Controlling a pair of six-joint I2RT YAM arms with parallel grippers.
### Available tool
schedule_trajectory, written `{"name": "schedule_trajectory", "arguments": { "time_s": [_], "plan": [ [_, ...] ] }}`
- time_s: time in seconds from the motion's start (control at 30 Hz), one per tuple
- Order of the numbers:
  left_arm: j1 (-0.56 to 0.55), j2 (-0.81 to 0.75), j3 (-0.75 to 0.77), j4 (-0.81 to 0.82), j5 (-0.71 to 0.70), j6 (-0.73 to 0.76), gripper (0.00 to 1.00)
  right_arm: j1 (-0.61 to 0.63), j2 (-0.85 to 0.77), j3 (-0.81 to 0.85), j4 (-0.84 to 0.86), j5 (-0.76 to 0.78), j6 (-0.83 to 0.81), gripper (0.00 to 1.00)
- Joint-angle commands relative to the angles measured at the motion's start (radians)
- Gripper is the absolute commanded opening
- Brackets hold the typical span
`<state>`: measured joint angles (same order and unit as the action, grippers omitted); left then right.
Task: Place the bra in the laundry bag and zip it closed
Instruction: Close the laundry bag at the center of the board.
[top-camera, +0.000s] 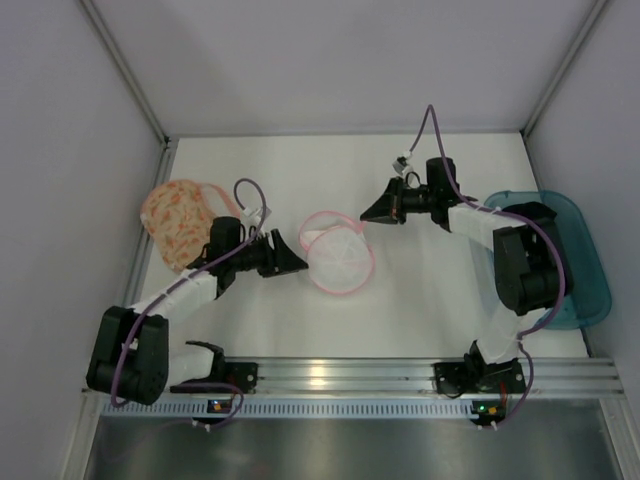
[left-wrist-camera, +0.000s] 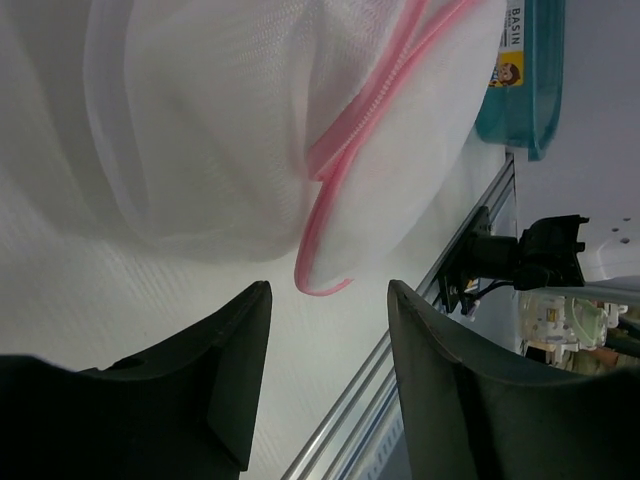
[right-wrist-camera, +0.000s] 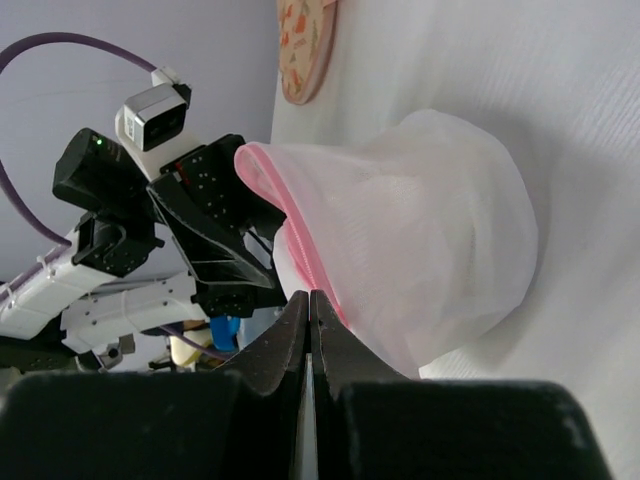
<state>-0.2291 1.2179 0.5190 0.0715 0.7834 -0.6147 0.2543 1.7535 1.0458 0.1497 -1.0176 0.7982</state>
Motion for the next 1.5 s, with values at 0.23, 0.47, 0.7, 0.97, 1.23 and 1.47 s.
{"name": "schedule_trajectory", "arguments": {
  "time_s": [0.23,0.47,0.7,0.97,1.23,1.47],
  "plan": [
    [-0.110,0.138,-0.034,0.327,-0.096,-0.109,0.55,-0.004,-0.052,-0.018,0.065,-0.006,0.010,0.00],
    [-0.124,0.151,-0.008,0.395,-0.029,-0.152,0.44,-0.004,-0.060,-0.035,0.062,-0.013,0.004,0.00],
    [-0.119,-0.046,0.099,0.056,0.049,0.009,0.07,-0.004,-0.095,-0.023,-0.022,-0.016,-0.077,0.00],
    [-0.101,-0.064,0.231,-0.193,0.033,0.147,0.00,-0.003,-0.118,0.003,-0.175,-0.032,-0.221,0.00],
    [-0.093,0.147,0.436,-0.353,0.040,0.356,0.00,-0.001,-0.115,0.031,-0.317,-0.081,-0.352,0.03],
    [-0.084,0.253,0.617,-0.433,0.194,0.486,0.00,-0.001,-0.111,0.072,-0.430,-0.088,-0.451,0.35]
  ]
}}
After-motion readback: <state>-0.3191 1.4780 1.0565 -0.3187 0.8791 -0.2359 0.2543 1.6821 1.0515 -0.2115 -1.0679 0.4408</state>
